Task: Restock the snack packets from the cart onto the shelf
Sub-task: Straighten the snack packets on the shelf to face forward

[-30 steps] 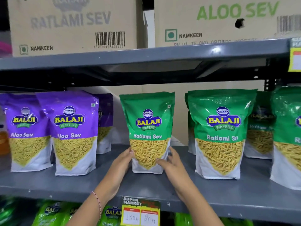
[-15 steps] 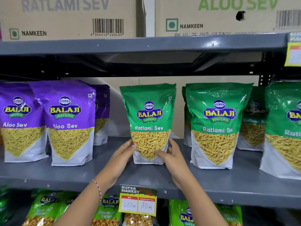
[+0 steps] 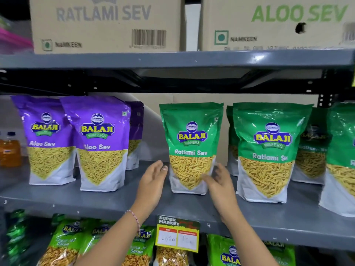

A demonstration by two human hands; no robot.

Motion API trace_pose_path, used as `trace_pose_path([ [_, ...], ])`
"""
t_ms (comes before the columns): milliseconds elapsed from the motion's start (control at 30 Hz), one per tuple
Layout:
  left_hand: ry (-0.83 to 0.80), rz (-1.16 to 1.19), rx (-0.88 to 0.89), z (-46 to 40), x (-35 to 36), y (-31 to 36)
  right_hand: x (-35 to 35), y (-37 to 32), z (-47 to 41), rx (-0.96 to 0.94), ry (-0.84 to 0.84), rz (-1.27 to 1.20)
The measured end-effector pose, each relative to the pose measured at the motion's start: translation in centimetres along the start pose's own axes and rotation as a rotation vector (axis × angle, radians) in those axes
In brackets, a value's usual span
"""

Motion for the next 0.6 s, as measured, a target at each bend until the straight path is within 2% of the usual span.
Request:
trace_pose_path([
  [67, 0.227, -0.006, 0.081, 0.5, -2.7, 0.3, 0.1, -1.1, 1.1, -0.211, 0.104, 0.032],
  [133, 0.429, 0.062, 0.14, 0.3, -7.2, 0.1, 2.1, -2.1, 2.6, -0.32, 0.082, 0.004],
  [200, 0.56, 0.078, 0.136, -0.6, -12.0, -1.1, 6.0, -2.0, 3.7, -0.272, -0.044, -0.054],
  [267, 0.608, 0.022, 0.099, -1.4, -15.6, -2.4, 10.1, -0.4, 4.1, -0.15, -0.174, -0.061],
  [333, 0.596, -0.079, 0.036, -2.1, -18.4, -4.0, 14.8, 2.5, 4.0, 0.004, -0.279, 0.003],
  [433, 0.469, -0.263, -0.056, -3.4, -20.5, -5.5, 20.2, 5.4, 4.5, 0.188, -0.422, 0.121],
  [533, 0.249, -0.292, -0.131, -4.3, -20.7, -6.0, 23.4, 5.8, 4.8, 0.183, -0.499, 0.122],
  [600, 0.171, -0.263, -0.117, -4.9, -20.8, -6.4, 24.4, 6.1, 4.6, 0.162, -0.482, 0.105],
])
Point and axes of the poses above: each hand's wrist, its own z-axis away from the middle knuckle, its own x-axis out of the palm, y = z × x, the point moved 3 cm from there along -z, towards the middle knuckle, and after that the axes turned 13 degrees about -z, right-handed, at the moved point
